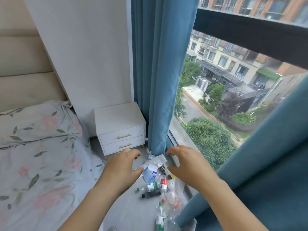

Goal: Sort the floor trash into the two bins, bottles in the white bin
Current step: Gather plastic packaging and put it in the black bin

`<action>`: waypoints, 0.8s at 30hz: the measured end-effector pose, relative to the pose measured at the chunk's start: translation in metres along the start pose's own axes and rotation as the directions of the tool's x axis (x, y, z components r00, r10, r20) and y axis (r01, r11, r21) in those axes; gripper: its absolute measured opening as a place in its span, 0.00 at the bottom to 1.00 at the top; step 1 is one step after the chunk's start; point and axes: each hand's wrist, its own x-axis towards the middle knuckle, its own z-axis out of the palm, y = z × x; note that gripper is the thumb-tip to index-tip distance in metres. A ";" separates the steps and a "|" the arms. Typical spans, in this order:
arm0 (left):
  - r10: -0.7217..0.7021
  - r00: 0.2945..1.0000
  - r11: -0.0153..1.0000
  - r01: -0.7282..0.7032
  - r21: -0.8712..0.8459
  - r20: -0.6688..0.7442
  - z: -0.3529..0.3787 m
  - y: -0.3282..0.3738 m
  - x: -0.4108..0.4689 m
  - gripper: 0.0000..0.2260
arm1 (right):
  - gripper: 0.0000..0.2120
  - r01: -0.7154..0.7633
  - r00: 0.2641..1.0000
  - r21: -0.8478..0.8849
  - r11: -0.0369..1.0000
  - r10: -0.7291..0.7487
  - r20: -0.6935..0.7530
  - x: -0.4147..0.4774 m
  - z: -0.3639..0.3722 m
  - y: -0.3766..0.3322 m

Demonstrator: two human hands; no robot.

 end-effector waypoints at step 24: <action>0.111 0.957 0.992 -0.122 0.022 0.269 0.000 -0.121 0.246 0.17 | 0.18 -0.291 0.946 0.042 0.956 0.282 0.158 0.219 0.070 0.014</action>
